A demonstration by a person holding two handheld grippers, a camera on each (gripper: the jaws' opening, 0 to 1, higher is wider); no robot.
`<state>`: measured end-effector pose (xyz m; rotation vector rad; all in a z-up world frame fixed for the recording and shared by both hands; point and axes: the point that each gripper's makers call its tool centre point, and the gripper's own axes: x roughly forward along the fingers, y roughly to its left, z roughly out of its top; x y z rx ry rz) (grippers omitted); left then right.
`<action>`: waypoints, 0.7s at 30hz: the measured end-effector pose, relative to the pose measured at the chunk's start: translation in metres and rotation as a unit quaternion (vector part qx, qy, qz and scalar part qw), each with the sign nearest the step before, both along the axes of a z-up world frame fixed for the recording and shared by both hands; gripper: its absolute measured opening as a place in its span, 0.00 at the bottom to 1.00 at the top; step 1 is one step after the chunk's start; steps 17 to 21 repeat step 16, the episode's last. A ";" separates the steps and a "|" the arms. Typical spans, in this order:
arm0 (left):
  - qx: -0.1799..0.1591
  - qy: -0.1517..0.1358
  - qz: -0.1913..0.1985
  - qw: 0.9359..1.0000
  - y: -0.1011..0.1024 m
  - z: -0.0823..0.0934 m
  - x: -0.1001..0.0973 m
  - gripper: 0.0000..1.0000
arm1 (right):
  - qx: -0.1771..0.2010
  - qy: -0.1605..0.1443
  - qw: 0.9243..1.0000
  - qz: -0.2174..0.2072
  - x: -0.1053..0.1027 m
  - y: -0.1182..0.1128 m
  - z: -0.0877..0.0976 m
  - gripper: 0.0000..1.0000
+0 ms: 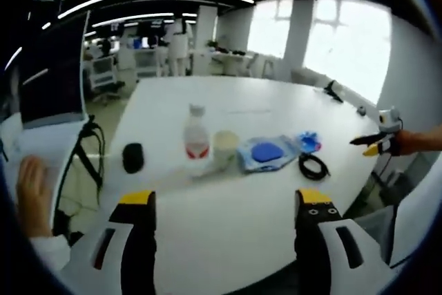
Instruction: Arrange the tabletop items into an orderly group along one side of the table until the central work area is clear of visible clutter.
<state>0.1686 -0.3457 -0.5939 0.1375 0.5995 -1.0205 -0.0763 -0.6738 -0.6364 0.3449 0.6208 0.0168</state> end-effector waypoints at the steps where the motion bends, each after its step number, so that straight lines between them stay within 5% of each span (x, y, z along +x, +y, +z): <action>1: -0.014 0.008 0.004 1.000 -0.002 0.003 -0.002 0.87 | 0.000 0.002 1.000 0.001 -0.001 0.002 -0.001 0.99; 21: -0.009 -0.011 -0.025 1.000 -0.006 0.009 -0.013 0.90 | -0.003 -0.012 1.000 0.009 -0.001 0.013 0.010 0.99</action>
